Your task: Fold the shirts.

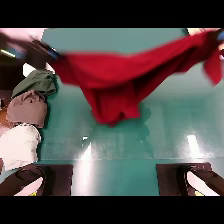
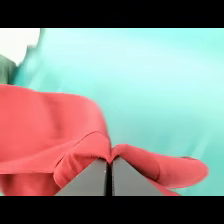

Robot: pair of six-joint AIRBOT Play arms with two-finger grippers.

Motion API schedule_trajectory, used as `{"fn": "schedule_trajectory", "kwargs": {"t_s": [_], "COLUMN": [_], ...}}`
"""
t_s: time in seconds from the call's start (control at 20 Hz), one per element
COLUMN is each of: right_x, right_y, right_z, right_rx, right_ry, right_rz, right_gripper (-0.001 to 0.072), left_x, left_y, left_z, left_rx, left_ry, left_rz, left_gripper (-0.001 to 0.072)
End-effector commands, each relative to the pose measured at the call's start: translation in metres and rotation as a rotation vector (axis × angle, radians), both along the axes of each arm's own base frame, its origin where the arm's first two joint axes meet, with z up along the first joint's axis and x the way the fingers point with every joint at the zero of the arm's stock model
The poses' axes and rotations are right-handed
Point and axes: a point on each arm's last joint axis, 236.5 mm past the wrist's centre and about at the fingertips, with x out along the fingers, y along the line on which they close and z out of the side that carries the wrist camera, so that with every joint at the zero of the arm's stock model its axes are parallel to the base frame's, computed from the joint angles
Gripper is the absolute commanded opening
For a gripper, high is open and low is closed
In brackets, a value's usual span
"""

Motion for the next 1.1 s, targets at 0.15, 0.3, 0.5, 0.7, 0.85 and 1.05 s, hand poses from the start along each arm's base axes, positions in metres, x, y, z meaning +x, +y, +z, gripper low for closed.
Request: {"fn": "schedule_trajectory", "kwargs": {"t_s": [0.15,0.3,0.5,0.7,0.85,1.05], "right_x": [-0.049,-0.056,-0.044,0.011,0.066,0.144], "right_y": [-0.047,-0.076,-0.078,-0.071,-0.064,-0.044], "right_z": [0.112,0.111,0.098,0.046,-0.043,-0.157], "right_rx": [-0.053,-0.036,-0.023,0.068,0.140,0.105], "right_ry": [-0.332,-0.374,-0.304,-0.073,0.184,0.348], "right_rz": [-0.191,-0.328,-0.302,-0.164,-0.097,-0.095], "right_gripper": [0.0013,0.0012,0.0012,0.0012,0.0012,0.0014], "left_x": [-0.135,-0.137,-0.063,0.014,0.064,0.136], "left_y": [0.042,0.043,0.044,0.051,0.053,0.063], "left_z": [0.208,0.198,0.103,-0.028,-0.106,-0.191], "left_rx": [-0.143,-0.129,0.005,0.165,0.252,0.210], "left_ry": [-0.536,-0.511,-0.256,0.041,0.180,0.324], "left_rz": [0.014,0.017,0.088,0.183,0.227,0.337], "left_gripper": [0.0023,0.0023,0.0023,0.0023,0.0023,0.0024]}}
